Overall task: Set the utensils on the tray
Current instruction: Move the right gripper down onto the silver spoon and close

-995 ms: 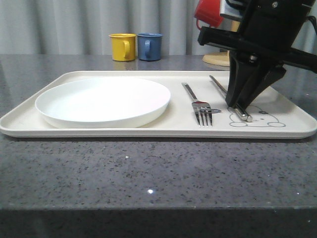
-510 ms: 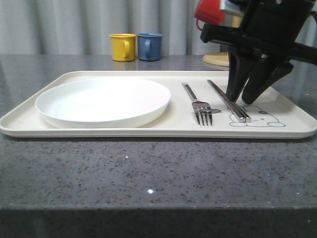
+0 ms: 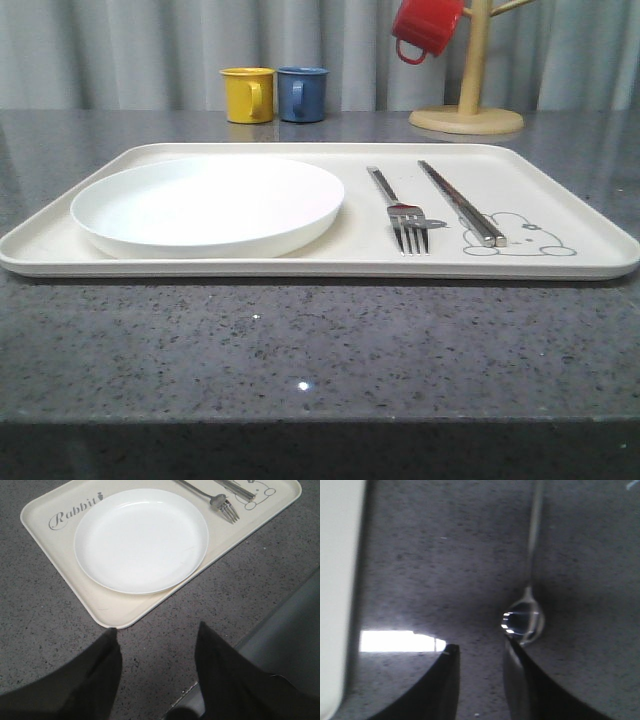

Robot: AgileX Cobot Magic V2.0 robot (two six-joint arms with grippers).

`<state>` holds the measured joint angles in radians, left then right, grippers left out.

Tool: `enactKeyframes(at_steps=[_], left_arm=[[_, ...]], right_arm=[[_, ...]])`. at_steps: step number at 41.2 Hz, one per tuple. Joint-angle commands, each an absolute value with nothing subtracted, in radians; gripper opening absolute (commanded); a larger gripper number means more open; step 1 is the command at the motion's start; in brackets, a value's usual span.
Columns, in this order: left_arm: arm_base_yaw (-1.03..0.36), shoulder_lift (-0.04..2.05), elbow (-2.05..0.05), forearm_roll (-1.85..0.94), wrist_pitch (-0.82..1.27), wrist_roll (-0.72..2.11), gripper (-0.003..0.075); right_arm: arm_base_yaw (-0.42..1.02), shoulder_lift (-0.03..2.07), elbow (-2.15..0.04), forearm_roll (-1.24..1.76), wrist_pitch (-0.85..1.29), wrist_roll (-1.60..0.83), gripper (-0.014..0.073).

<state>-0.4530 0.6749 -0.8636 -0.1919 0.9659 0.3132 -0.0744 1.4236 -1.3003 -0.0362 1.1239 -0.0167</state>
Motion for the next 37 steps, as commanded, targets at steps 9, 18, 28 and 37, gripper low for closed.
enactKeyframes(at_steps=[9,18,28,37], left_arm=[[-0.460,0.673,-0.889,-0.211,0.898,0.304,0.0338],[-0.460,0.673,-0.889,-0.211,0.898,0.304,0.0338],[-0.460,0.673,-0.889,-0.211,0.898,0.304,0.0338],[-0.460,0.673,-0.889,-0.211,0.898,0.304,0.0338]], right_arm=[[-0.227,1.514,-1.331,0.073,1.034,-0.200,0.0258],[-0.232,1.609,-1.404,0.093,1.020,-0.204,0.0258],[-0.232,1.707,-1.487,0.127,1.040,-0.204,0.0258],[-0.232,1.750,-1.495,0.127,1.058,-0.204,0.0258]])
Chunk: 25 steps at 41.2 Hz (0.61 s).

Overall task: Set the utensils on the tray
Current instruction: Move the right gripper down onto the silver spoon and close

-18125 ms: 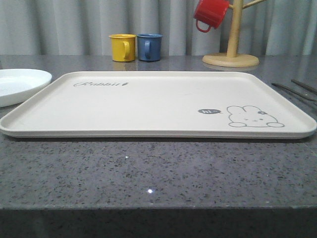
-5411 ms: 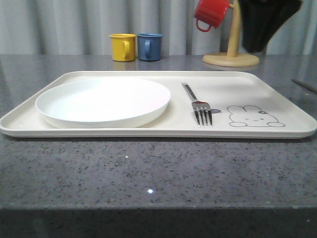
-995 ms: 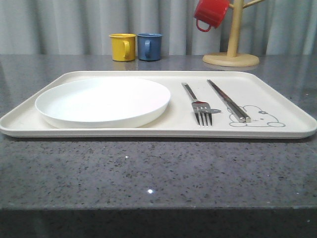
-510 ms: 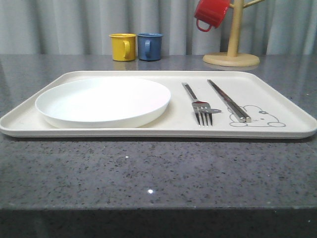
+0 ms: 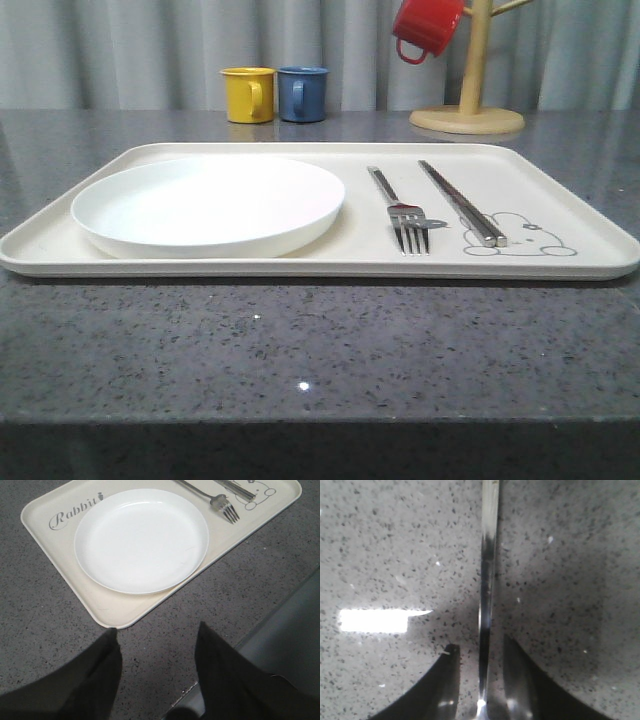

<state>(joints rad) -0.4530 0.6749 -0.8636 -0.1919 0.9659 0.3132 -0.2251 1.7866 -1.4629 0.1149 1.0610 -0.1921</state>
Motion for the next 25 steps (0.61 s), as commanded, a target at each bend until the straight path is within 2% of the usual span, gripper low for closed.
enactKeyframes(at_steps=[1,25], left_arm=[[-0.460,0.673,-0.889,-0.211,0.898,0.304,0.0338],[-0.460,0.673,-0.889,-0.211,0.898,0.304,0.0338]], right_arm=[[-0.232,1.753,-1.495,0.127,1.062,-0.204,0.0258],[-0.232,1.778,-1.495,0.129,1.095,-0.204,0.0257]])
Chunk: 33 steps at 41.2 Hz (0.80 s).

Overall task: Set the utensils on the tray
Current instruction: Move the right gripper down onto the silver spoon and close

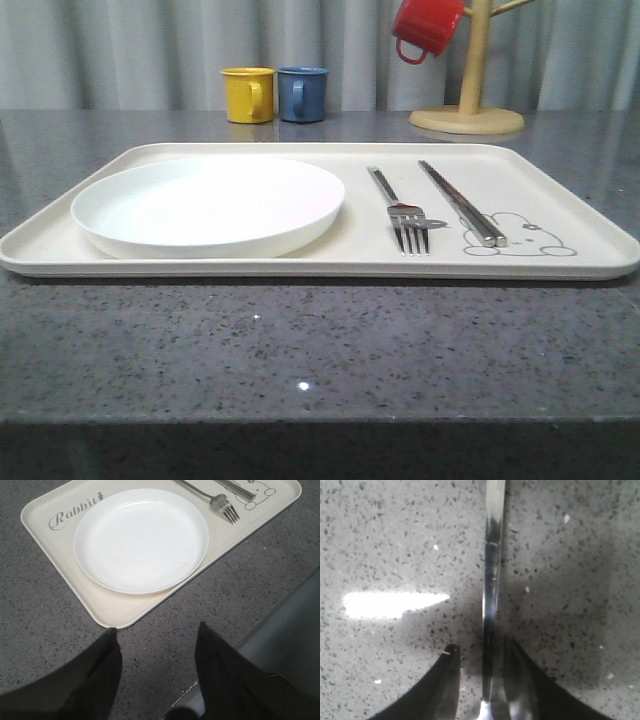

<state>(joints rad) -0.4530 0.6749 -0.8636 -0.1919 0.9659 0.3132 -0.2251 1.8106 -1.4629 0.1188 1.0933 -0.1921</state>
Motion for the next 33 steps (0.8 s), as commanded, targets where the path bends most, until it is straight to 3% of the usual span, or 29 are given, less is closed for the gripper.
enactKeyframes(at_steps=[1,6,14,33], left_arm=[[-0.460,0.673,-0.889,-0.211,0.898,0.304,0.0338],[-0.460,0.673,-0.889,-0.211,0.898,0.304,0.0338],[-0.460,0.673,-0.889,-0.211,0.898,0.304,0.0338],[-0.460,0.673,-0.889,-0.211,0.898,0.304,0.0338]], right_arm=[[-0.232,1.782,-1.495,0.129,1.097,-0.204,0.0257],[-0.232,1.787,-1.495,0.129,1.107,-0.204,0.0217],[-0.232,1.787,-1.495,0.129,1.108,-0.204,0.0010],[-0.203,1.696,-1.505,0.183,1.144,-0.204,0.0004]])
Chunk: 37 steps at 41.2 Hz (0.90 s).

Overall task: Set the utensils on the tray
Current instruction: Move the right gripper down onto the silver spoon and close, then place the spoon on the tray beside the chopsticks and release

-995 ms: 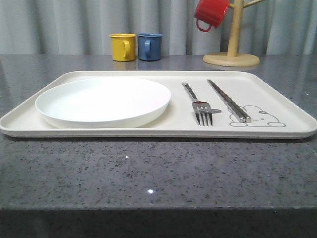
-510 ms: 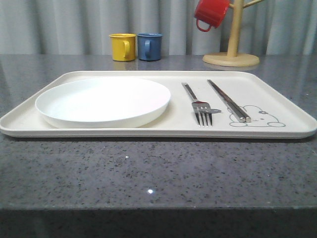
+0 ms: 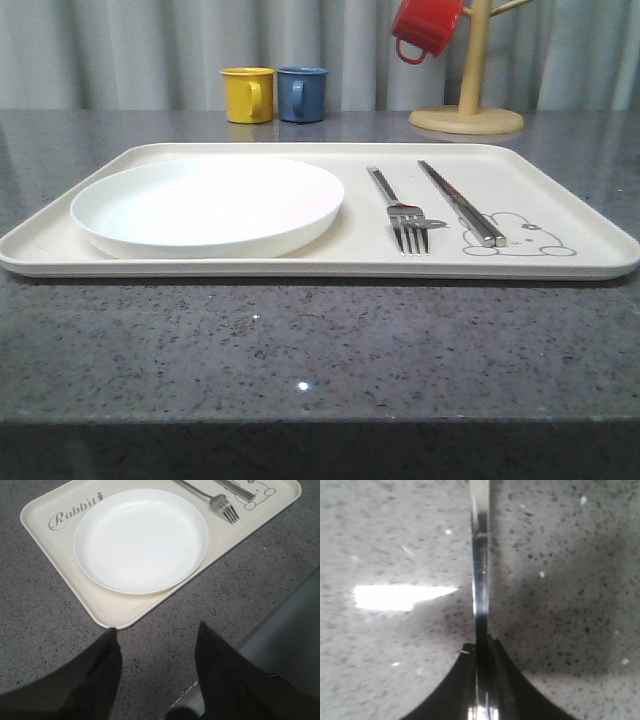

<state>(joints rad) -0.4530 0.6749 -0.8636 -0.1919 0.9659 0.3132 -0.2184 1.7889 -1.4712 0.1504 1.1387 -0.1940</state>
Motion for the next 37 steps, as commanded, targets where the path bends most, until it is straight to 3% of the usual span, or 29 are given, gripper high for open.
enactKeyframes(at_steps=[1,13,22,37], left_arm=[[-0.460,0.673,-0.889,-0.211,0.898,0.304,0.0338],[-0.460,0.673,-0.889,-0.211,0.898,0.304,0.0338],[-0.460,0.673,-0.889,-0.211,0.898,0.304,0.0338],[-0.460,0.673,-0.889,-0.211,0.898,0.304,0.0338]], right_arm=[[-0.193,1.683,-1.505,0.184,1.146,-0.204,0.0004],[0.000,1.579,-1.505,0.253,1.203,-0.179,0.0004],[0.160,1.600,-1.503,0.266,1.185,0.045,0.0004],[0.199,1.713,-1.503,0.250,1.059,0.210,0.0004]])
